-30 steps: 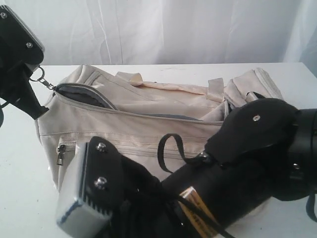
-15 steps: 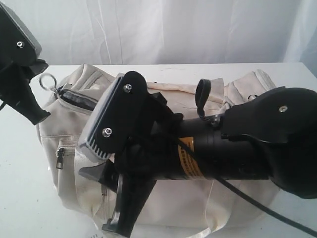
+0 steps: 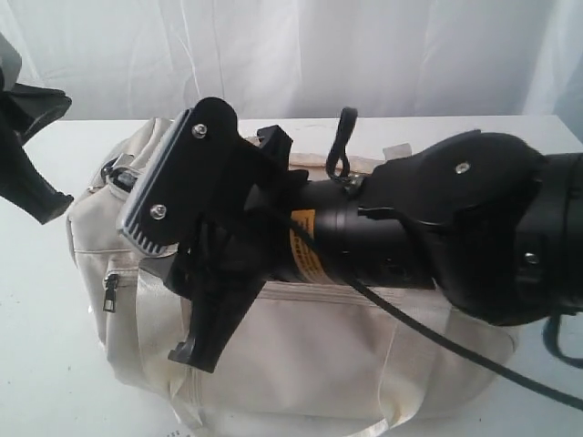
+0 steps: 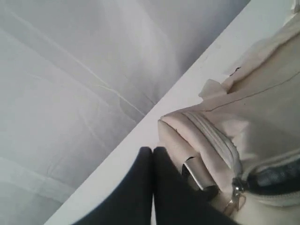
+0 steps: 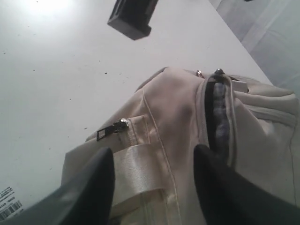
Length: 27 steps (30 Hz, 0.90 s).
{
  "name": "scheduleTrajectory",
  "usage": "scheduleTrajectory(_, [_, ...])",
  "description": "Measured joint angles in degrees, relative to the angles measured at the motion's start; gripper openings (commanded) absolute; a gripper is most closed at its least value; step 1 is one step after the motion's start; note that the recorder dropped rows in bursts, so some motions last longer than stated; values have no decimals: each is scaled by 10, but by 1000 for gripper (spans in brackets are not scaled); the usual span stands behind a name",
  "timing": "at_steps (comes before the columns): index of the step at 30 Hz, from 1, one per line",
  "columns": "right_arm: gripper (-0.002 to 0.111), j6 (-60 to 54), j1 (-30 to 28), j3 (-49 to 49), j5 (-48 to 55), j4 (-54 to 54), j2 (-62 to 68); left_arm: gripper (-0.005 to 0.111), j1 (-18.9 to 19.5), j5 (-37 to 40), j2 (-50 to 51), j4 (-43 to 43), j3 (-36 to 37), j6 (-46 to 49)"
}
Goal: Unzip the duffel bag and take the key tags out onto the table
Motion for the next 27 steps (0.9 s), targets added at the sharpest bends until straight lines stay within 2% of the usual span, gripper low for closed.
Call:
scheduleTrajectory(2, [51, 0, 0, -18, 0, 0, 22, 0, 0, 35, 0, 0, 1, -14])
scheduleTrajectory(6, [51, 1, 0, -28, -15, 0, 77, 0, 0, 196, 0, -20, 33, -29])
scheduleTrajectory(8, [51, 27, 0, -28, -53, 0, 91, 0, 1, 240, 0, -50, 50, -29])
scheduleTrajectory(11, [51, 68, 0, -24, -104, 1, 97, 0, 1, 177, 0, -111, 73, -29])
scheduleTrajectory(16, [51, 82, 0, -9, -110, 1, 93, 2, 1, 75, 0, -120, 91, -29])
scheduleTrajectory(19, [51, 83, 0, -4, -96, 1, 71, 18, 1, 54, 0, -120, 104, -29])
scheduleTrajectory(24, [50, 87, 0, -3, -13, 0, 3, 58, 1, 38, 0, -121, 123, -29])
scheduleTrajectory(27, [50, 115, 0, -3, 60, 0, -44, 71, 1, 18, 0, -122, 125, -29])
